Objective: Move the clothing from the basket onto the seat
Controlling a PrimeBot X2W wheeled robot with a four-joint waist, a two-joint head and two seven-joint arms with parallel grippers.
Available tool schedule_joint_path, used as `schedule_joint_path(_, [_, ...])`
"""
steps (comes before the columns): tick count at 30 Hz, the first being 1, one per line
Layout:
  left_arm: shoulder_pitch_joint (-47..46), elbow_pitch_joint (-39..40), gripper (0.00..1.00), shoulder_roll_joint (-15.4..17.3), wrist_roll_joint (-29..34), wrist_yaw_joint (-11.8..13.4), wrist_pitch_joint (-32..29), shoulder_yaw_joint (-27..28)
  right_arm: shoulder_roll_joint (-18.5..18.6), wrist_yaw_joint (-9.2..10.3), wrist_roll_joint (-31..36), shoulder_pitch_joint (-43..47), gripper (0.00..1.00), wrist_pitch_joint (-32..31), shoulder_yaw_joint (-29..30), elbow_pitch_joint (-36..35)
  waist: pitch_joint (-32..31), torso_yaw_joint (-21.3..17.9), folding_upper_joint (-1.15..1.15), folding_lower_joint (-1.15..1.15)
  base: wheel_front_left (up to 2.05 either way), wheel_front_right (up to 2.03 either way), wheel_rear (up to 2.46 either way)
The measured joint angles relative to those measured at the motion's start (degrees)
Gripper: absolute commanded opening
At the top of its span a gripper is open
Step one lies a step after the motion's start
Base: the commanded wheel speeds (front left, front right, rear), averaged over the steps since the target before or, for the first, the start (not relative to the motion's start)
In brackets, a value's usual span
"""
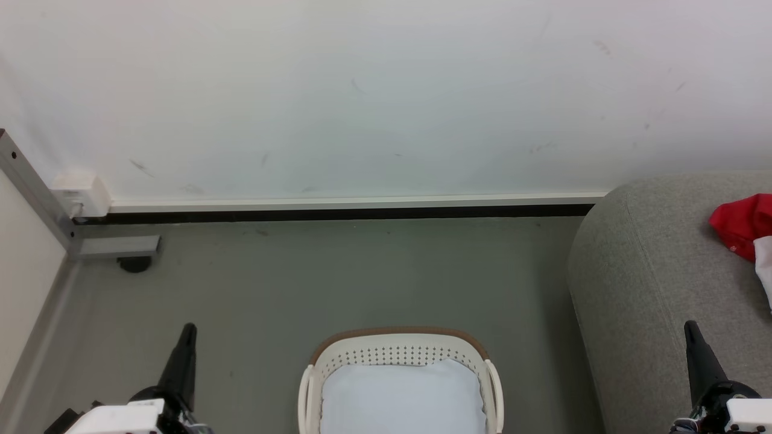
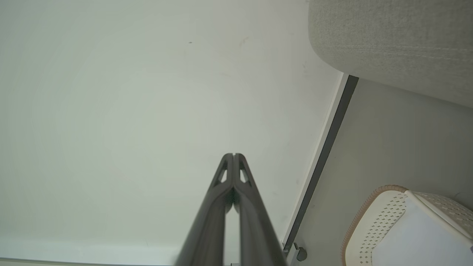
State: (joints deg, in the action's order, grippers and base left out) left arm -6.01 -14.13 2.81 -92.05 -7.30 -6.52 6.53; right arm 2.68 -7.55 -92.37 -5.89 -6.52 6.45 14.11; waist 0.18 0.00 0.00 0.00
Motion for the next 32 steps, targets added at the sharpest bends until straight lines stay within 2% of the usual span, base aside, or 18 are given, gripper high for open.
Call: schedule_joint_path(32, [-0.01,0.01,0.00,0.00,0.00,0.00,0.00,0.00,0.01,0.00,0.00,0.00,0.00,0.00,0.00,-0.01,0.00,0.00,0.00,0.00,0.00,0.00,0.00])
